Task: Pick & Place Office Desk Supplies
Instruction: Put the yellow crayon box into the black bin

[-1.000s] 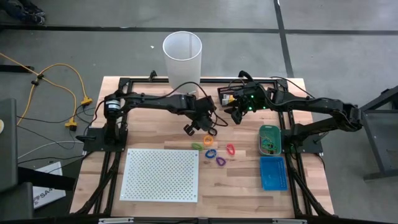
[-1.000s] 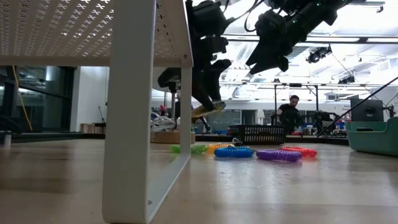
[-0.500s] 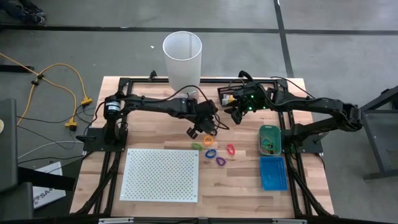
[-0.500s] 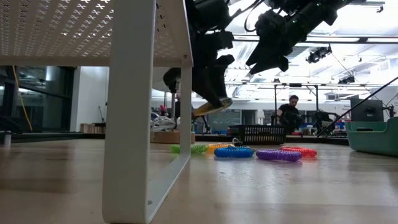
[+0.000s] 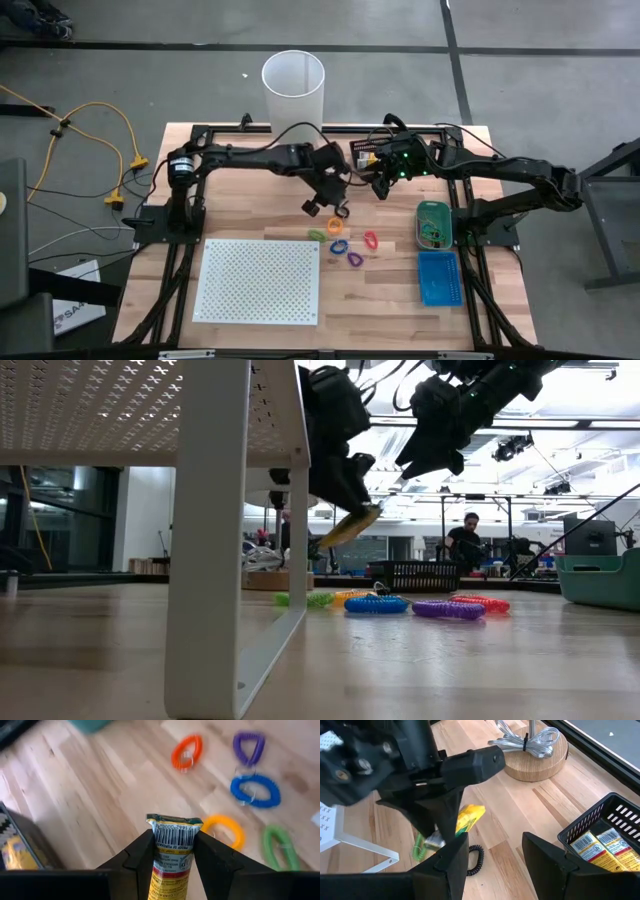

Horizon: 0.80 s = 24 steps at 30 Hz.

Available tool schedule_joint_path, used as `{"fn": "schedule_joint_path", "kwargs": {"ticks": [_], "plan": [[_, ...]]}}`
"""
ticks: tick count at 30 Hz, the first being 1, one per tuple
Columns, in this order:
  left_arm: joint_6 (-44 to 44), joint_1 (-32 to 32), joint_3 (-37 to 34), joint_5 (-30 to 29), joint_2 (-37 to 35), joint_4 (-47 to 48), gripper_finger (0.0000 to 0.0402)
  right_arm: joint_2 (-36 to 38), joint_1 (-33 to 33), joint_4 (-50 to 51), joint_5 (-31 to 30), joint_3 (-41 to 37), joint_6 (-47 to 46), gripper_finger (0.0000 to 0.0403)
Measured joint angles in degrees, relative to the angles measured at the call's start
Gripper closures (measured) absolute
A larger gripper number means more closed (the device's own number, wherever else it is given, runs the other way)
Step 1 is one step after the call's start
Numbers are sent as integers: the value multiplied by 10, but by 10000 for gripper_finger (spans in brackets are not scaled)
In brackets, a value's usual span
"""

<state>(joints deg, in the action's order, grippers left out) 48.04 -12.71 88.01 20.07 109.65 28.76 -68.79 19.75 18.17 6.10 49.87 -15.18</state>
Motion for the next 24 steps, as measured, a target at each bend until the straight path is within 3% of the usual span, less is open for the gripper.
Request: {"fn": "schedule_joint_path", "kwargs": {"ticks": [6, 18, 24], "plan": [[-1, 3, 0, 53, -5, -25, 276, 0, 0, 0, 0, 0, 0, 230], [-14, 56, 0, -15, -33, -73, 275, 0, 0, -2, 0, 0, 0, 230], [-41, 57, 0, -21, -56, -105, 275, 0, 0, -12, 0, 0, 0, 230]]}}
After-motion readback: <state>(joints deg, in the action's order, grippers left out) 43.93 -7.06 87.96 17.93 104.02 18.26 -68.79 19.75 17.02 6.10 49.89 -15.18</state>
